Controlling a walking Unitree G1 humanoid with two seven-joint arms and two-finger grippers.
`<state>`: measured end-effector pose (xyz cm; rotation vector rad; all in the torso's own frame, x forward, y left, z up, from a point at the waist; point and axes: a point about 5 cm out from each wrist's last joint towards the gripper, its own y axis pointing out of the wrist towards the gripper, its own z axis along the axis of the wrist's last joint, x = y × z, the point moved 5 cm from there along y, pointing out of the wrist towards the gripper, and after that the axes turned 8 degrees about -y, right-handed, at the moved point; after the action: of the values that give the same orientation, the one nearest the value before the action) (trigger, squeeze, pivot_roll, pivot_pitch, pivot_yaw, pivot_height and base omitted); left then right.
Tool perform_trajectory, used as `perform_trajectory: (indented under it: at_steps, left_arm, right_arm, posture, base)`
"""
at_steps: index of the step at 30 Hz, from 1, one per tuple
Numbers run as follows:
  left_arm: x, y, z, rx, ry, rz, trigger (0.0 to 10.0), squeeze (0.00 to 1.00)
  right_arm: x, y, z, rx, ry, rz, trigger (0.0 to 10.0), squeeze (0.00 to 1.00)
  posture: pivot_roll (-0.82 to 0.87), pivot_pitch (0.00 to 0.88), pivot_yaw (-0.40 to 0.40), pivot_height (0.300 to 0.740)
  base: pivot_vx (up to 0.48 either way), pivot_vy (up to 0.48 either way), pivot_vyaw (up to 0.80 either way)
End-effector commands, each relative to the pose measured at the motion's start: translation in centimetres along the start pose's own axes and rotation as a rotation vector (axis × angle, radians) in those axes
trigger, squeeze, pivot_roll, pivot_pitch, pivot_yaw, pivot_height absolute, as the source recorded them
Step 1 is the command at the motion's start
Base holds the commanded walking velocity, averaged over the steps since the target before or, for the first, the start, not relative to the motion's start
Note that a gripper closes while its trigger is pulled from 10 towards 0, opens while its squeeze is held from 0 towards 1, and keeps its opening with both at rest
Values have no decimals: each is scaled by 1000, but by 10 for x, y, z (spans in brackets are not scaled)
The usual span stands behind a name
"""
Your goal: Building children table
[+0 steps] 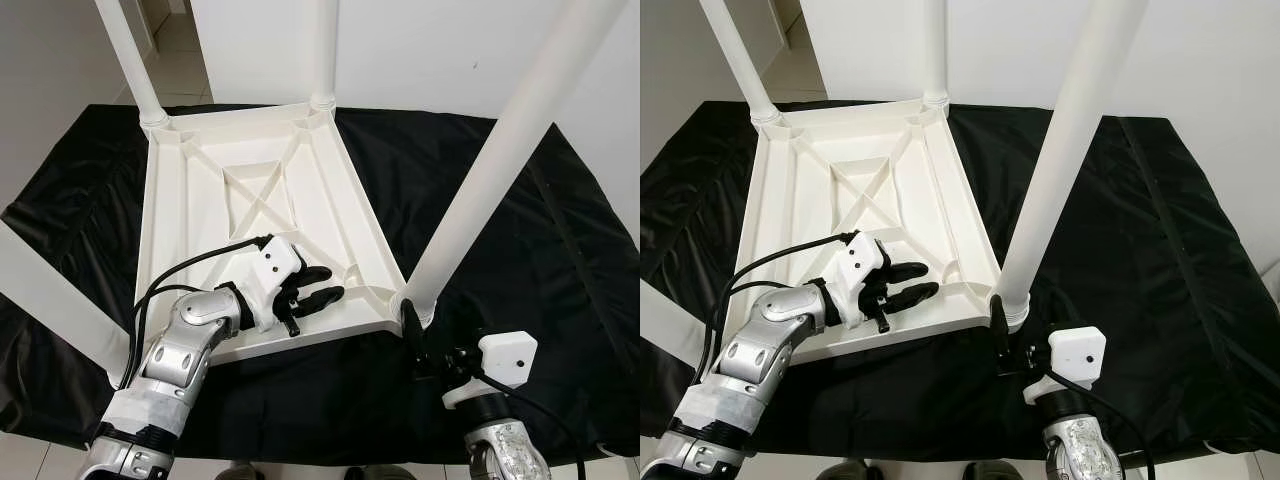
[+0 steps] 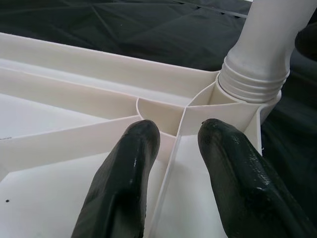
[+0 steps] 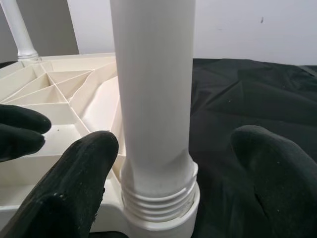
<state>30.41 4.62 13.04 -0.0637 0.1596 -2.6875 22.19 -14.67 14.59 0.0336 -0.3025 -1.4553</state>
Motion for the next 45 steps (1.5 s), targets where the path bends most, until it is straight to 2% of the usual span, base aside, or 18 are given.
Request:
perform_trajectory:
  at_steps: [1, 10, 12, 18, 20, 21, 22, 23, 24, 26, 27, 37, 38, 39, 40, 41, 43, 45]
  left_arm:
    - [-6, -2, -2, 15, -6, 92, 10000, 0]
    - [0, -3, 0, 51, -12, 66, 10000, 0]
    - [11, -4, 5, 89, -31, 3, 10000, 0]
    - [21, -7, 10, 118, -46, -62, 10000, 0]
    - [23, -8, 13, 132, -53, -80, 10000, 0]
    - [24, -7, 17, 146, -60, -88, 10000, 0]
    - [27, -6, 20, 160, -69, -98, 10000, 0]
    - [27, -6, 20, 160, -69, -98, 10000, 0]
    - [30, -5, 21, 166, -65, -104, 10000, 0]
    - [31, -4, 22, 169, -61, -108, 10000, 0]
    - [33, -4, 22, 172, -59, -113, 10000, 0]
    - [36, -1, 25, 203, -43, -101, 10000, 0]
    - [36, -1, 25, 203, -41, -98, 10000, 0]
    - [36, -1, 25, 203, -41, -98, 10000, 0]
    - [35, -2, 25, 204, -40, -93, 10000, 0]
    - [35, -2, 25, 204, -40, -93, 10000, 0]
    - [34, -2, 25, 210, -42, -74, 10000, 0]
    - [33, -2, 26, 214, -44, -67, 10000, 0]
  right_arm:
    - [4, 0, 0, 1, -12, -7, 10000, 0]
    - [2, 6, -2, -5, -40, 53, 10000, 0]
    - [4, 15, -6, -11, -76, 114, 10000, 0]
    - [7, 25, -10, -13, -97, 167, 10000, 0]
    - [8, 29, -11, -15, -100, 188, 9686, 0]
    - [8, 33, -13, -18, -100, 208, 4588, 0]
    - [8, 37, -15, -20, -102, 223, 3176, 0]
    - [8, 37, -15, -20, -102, 223, 3176, 0]
    - [8, 40, -16, -23, -94, 236, 1294, 0]
    - [8, 42, -17, -24, -88, 245, 1294, 0]
    - [6, 44, -19, -25, -89, 262, 0, 0]
    - [2, 53, -23, -33, -64, 283, 0, 0]
    - [1, 52, -22, -33, -34, 267, 4980, 0]
    - [1, 52, -22, -33, -34, 267, 4980, 0]
    - [1, 50, -20, -37, -2, 233, 10000, 0]
    - [1, 50, -20, -37, -2, 233, 10000, 0]
    - [-3, 47, -15, -53, 39, 96, 10000, 0]
    - [-7, 46, -14, -62, 44, 50, 10000, 0]
  posture:
    - [-59, 47, 27, 740]
    - [-57, 37, 27, 740]
    - [-57, 36, 27, 740]
    - [-55, 41, 25, 740]
    - [-54, 43, 24, 740]
    - [-54, 45, 18, 740]
    - [-51, 45, 14, 740]
    - [-51, 45, 14, 740]
    - [-49, 46, 12, 740]
    - [-49, 46, 12, 740]
    - [-52, 46, 12, 740]
    - [-45, 52, -1, 740]
    - [-45, 52, -1, 740]
    - [-45, 52, -1, 740]
    - [-42, 52, -5, 740]
    - [-42, 52, -5, 740]
    - [-43, 54, -9, 740]
    - [-43, 54, -9, 740]
  base:
    - [0, 0, 0]
    - [0, 0, 0]
    - [0, 0, 0]
    - [0, 0, 0]
    - [0, 0, 0]
    - [0, 0, 0]
    - [0, 0, 0]
    - [0, 0, 0]
    - [0, 0, 0]
    - [0, 0, 0]
    - [0, 0, 0]
    - [0, 0, 0]
    - [0, 0, 0]
    - [0, 0, 0]
    - [0, 0, 0]
    - [0, 0, 0]
    - [0, 0, 0]
    - [0, 0, 0]
